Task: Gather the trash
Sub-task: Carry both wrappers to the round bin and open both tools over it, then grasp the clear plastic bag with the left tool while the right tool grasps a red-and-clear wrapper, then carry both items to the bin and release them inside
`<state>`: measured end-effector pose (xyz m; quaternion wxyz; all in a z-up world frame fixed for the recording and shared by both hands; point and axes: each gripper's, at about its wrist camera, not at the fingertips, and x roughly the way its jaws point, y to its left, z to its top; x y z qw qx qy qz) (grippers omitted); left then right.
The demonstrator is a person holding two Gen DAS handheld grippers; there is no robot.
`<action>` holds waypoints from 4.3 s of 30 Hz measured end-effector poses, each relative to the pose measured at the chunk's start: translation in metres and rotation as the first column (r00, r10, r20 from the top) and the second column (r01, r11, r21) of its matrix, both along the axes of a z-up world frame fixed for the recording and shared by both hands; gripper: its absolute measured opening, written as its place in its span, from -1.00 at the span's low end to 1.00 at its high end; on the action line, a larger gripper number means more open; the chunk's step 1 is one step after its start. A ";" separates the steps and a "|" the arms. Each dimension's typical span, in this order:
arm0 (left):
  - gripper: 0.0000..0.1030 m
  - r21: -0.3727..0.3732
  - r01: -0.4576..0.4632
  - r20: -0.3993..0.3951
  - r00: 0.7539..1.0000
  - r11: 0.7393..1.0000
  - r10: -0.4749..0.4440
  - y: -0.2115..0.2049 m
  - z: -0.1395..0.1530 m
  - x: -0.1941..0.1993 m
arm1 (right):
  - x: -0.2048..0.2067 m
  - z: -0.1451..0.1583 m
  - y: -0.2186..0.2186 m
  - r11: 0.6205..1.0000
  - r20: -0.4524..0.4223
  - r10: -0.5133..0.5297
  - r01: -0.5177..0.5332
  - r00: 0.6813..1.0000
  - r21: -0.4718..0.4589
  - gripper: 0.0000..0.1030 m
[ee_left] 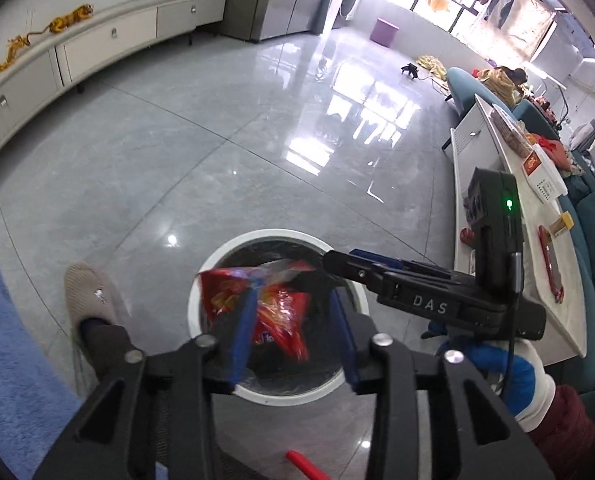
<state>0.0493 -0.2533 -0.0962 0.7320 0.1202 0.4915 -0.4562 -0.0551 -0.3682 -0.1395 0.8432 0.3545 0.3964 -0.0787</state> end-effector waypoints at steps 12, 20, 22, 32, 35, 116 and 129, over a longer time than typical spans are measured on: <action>-0.27 -0.141 -0.092 0.060 0.993 0.986 0.101 0.054 0.037 0.001 | -0.026 0.029 0.004 0.991 -0.012 -0.024 0.022 1.000 -0.128 -0.08; -0.27 -0.229 -0.155 0.250 0.945 0.961 0.211 0.133 0.090 -0.017 | -0.020 0.098 0.047 0.965 0.079 0.051 -0.029 0.996 -0.262 -0.03; -0.27 -0.250 -0.178 0.278 0.928 0.952 0.247 0.162 0.101 -0.021 | -0.016 0.117 0.065 0.953 0.104 0.090 -0.055 0.991 -0.298 0.01; -0.27 -0.259 -0.437 0.331 0.798 0.861 0.504 0.325 0.114 -0.026 | 0.017 0.175 0.176 0.887 0.176 0.345 -0.259 0.922 -0.382 0.01; -0.27 -0.246 -0.527 0.313 0.751 0.814 0.581 0.382 0.104 -0.030 | 0.030 0.179 0.214 0.856 0.173 0.429 -0.338 0.887 -0.392 0.01; -0.59 -0.063 -0.019 0.146 0.989 0.998 0.028 0.066 0.043 -0.026 | -0.052 0.076 0.046 0.971 0.155 0.208 -0.185 0.966 -0.152 -0.91; -0.14 -0.041 0.001 -0.016 1.000 0.999 -0.002 0.015 0.000 -0.005 | -0.052 0.018 -0.002 0.990 0.009 0.062 -0.061 0.998 -0.125 -0.09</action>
